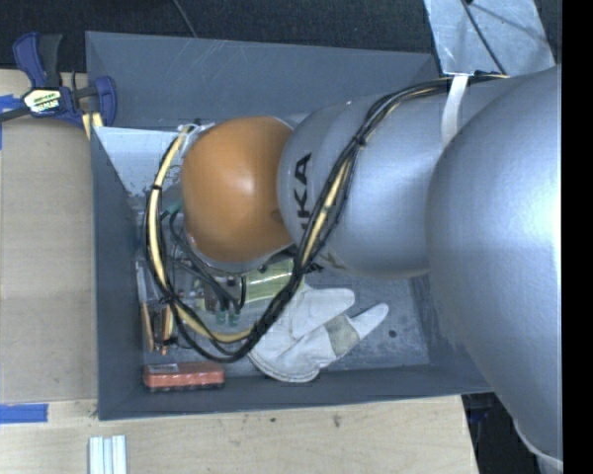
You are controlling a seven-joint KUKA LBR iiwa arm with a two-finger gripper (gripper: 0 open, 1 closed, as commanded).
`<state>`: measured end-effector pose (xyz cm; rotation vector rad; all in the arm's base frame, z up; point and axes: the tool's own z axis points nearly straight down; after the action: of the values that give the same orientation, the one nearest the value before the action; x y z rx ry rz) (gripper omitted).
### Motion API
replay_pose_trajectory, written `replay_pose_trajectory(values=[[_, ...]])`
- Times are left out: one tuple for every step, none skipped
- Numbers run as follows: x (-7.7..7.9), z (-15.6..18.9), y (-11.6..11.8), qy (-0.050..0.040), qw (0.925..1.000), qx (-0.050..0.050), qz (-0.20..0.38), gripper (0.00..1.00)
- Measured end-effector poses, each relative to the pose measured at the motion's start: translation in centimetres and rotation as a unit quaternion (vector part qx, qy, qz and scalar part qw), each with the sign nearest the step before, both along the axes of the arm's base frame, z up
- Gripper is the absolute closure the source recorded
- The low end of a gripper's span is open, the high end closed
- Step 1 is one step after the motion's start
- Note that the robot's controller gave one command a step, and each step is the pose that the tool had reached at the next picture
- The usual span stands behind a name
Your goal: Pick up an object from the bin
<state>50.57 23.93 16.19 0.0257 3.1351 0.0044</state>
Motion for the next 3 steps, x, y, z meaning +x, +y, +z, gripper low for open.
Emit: replay_pose_trajectory(values=[[2.6,-2.6,-0.1,0.0030,1.0000,-0.001,0.004,0.00],[2.9,-2.7,0.0,0.0017,0.9994,-0.001,0.035,0.00],[2.7,-4.3,0.3,0.0025,1.0000,-0.001,-0.008,0.00]])
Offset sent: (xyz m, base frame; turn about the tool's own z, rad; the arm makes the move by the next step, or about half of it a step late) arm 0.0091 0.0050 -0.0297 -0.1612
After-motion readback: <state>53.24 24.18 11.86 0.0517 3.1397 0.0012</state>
